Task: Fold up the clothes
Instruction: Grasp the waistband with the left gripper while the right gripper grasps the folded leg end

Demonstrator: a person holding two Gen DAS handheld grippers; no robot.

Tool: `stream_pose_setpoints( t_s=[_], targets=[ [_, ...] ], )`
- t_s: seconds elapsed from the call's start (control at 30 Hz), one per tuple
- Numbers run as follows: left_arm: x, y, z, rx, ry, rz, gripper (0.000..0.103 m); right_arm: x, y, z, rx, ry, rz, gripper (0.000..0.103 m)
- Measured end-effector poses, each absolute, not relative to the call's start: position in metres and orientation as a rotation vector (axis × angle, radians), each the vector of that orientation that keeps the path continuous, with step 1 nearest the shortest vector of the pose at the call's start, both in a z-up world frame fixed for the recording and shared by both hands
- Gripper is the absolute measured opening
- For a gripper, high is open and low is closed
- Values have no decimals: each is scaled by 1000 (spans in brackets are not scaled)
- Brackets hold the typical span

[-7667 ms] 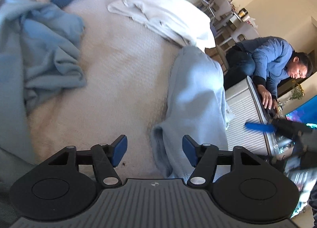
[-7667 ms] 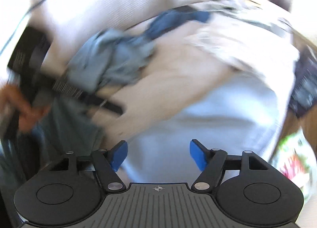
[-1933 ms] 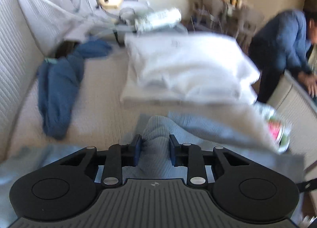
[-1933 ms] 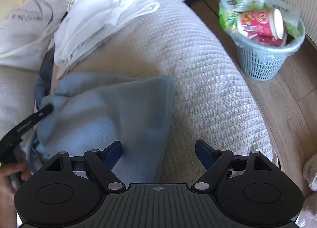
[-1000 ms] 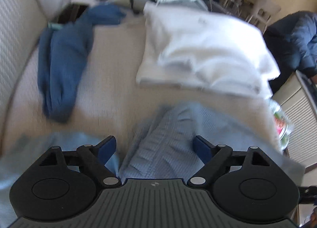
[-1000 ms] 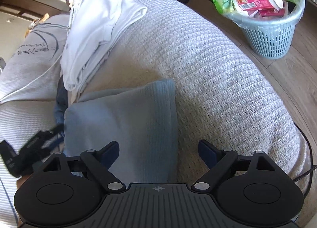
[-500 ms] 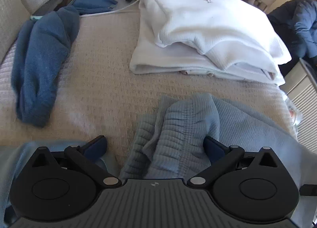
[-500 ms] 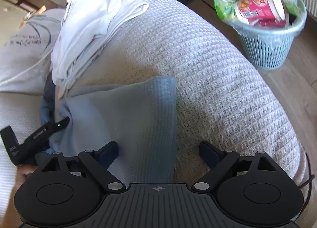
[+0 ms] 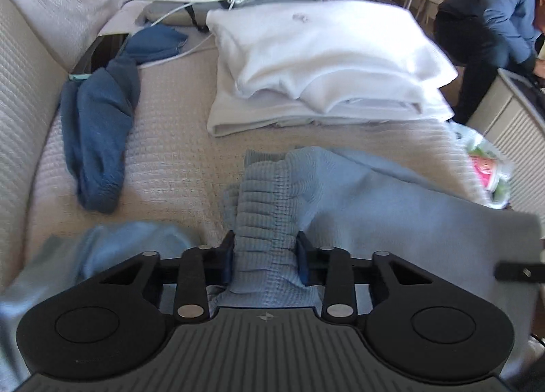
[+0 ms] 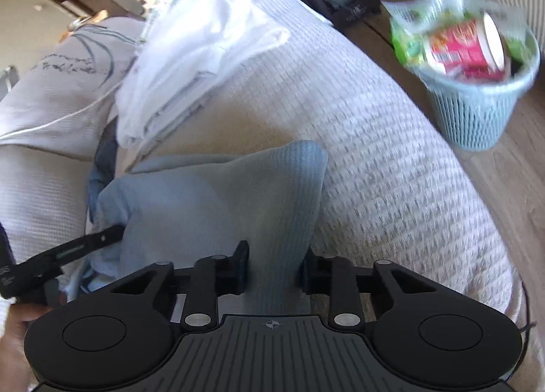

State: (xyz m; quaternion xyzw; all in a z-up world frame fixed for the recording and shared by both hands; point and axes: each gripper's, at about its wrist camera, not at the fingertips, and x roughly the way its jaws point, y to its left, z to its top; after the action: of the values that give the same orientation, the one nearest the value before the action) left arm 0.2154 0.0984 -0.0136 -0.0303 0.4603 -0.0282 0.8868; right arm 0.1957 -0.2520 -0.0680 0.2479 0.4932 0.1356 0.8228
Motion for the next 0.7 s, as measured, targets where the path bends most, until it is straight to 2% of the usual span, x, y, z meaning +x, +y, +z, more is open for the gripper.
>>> stream_pose_setpoints(
  t_s=[0.17, 0.27, 0.33, 0.37, 0.4, 0.43, 0.5, 0.57, 0.7],
  targets=[
    [187, 104, 14, -157, 943, -58, 28, 212, -245, -20, 417, 938, 350, 24],
    [181, 104, -9, -148, 947, -3, 47, 233, -241, -10, 348, 937, 347, 24],
    [183, 105, -34, -127, 998, 40, 49, 247, -240, -29, 335, 1004, 314, 27],
    [184, 108, -41, -132, 1009, 52, 53, 252, -239, -41, 316, 1041, 289, 32],
    [183, 110, -45, -145, 1013, 59, 62, 254, -241, -50, 298, 1064, 263, 46],
    [183, 113, -46, -149, 1011, 68, 66, 254, -244, -57, 294, 1074, 241, 52],
    [185, 112, -44, -119, 1009, 74, 76, 253, -255, -65, 328, 1085, 235, 74],
    [190, 108, -43, -72, 1022, 75, 81, 252, -265, -69, 371, 1097, 248, 76],
    [197, 94, -48, -49, 1033, 29, 82, 250, -269, -75, 403, 1130, 305, 76]
  ],
)
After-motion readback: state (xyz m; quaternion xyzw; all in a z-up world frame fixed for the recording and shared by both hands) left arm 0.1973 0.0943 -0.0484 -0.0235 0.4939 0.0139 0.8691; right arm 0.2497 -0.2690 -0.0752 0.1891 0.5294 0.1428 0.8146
